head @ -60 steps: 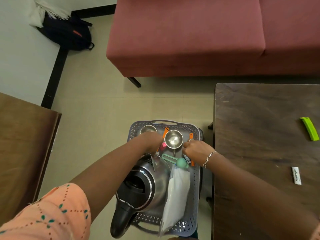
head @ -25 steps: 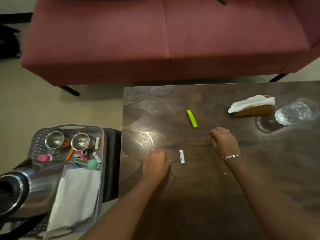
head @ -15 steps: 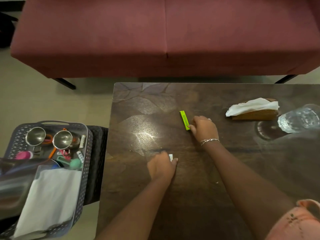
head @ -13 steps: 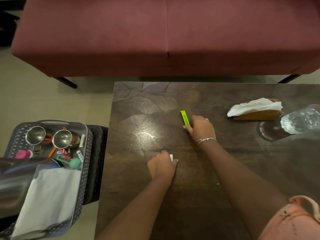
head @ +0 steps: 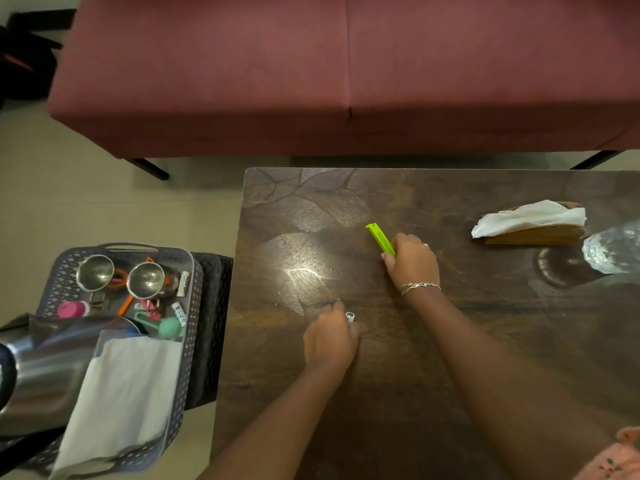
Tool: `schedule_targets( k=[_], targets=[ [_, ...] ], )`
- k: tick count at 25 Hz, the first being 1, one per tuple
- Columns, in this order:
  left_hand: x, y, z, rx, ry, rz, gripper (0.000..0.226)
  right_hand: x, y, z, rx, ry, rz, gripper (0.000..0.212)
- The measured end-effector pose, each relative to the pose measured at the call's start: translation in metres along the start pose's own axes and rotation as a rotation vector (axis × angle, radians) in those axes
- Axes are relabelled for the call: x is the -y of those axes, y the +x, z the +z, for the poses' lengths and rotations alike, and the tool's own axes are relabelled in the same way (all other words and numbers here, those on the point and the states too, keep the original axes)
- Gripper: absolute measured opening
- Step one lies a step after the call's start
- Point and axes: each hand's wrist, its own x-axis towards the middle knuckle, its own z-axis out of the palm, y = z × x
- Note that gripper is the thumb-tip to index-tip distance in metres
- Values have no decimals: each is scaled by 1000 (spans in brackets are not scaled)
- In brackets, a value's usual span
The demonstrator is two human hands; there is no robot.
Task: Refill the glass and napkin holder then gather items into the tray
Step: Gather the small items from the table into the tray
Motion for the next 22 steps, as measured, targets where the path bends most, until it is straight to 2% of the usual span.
schedule_targets(
  k=[5, 8, 11, 14, 16, 18, 20, 22],
  targets=[
    [42, -19, -37, -121, -212, -10, 10, 19, -25, -5, -100, 140, -24, 22],
    [82, -26, -68, -179, -341, -25, 12, 41, -46, 0, -154, 249, -28, 17],
    [130, -32, -108, -262, -389, -38, 5, 71, -68, 10, -132, 287, -13, 15],
    [167, -33, -152, -338, -391, -40, 16, 110, -87, 22, -78, 325, -31, 15],
    [190, -31, -179, -352, -293, -18, 14, 142, -98, 30, -32, 333, -82, 14],
    [209, -29, -198, -287, -37, 20, 12, 173, -109, 39, 23, 288, -193, 12],
    [219, -28, -202, -208, 235, 69, 19, 201, -114, 48, 56, 196, -367, 13],
    [218, -30, -189, -214, 519, 167, 25, 223, -107, 54, 63, 66, -537, 12]
  ],
)
